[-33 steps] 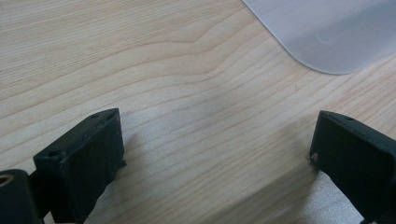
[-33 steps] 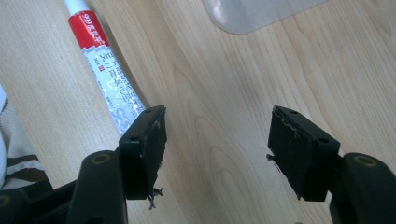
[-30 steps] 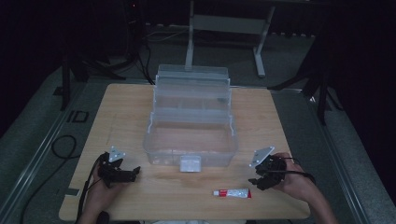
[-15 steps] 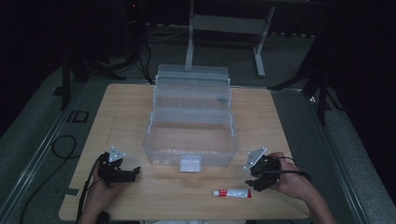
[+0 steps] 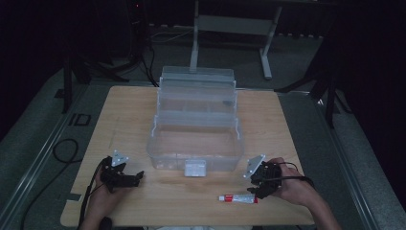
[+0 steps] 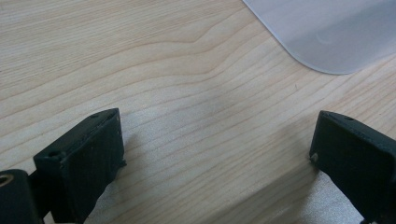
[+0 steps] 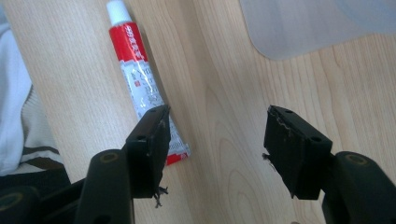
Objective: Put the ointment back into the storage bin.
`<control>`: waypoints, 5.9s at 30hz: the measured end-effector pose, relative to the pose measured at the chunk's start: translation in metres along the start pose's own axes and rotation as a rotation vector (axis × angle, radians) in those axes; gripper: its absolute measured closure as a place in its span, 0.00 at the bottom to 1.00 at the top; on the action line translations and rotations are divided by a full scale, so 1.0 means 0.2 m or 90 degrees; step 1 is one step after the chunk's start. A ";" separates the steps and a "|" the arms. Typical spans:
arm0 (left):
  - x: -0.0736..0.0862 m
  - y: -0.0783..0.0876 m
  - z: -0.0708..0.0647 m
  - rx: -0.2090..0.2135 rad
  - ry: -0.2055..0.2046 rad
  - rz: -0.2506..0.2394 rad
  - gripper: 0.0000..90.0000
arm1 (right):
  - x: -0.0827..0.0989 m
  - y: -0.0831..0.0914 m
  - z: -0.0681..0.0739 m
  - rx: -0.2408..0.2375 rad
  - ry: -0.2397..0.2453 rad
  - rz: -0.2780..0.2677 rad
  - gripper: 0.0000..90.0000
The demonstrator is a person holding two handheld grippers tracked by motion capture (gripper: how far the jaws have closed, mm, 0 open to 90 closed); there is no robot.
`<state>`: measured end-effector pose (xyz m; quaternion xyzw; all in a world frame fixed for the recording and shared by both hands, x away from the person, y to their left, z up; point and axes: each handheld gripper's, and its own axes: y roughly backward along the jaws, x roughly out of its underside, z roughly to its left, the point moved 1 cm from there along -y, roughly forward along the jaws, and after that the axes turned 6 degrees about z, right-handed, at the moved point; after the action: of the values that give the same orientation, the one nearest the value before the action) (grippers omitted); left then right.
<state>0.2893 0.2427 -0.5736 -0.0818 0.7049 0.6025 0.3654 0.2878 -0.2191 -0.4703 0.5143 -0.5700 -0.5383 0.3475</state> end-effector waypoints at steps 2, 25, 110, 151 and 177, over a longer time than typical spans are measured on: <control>0.00 0.00 0.00 0.000 0.000 0.000 0.04 | -0.01 0.00 0.00 -0.004 0.005 -0.003 0.46; 0.00 0.00 0.00 0.000 0.000 0.000 0.04 | -0.10 -0.05 0.05 -0.027 0.065 0.032 0.48; 0.00 0.00 0.00 0.000 0.000 0.000 0.04 | -0.25 -0.17 0.10 -0.087 0.183 0.140 0.78; 0.00 0.00 0.00 0.000 0.001 0.000 0.04 | -0.28 0.18 -0.08 -0.038 0.160 0.118 0.78; 0.00 0.00 0.00 0.000 0.001 0.000 0.04 | -0.36 0.33 -0.18 -0.006 0.163 0.119 0.78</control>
<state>0.2893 0.2425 -0.5736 -0.0826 0.7054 0.6021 0.3648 0.3240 -0.1658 -0.3881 0.5220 -0.5638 -0.4363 0.4683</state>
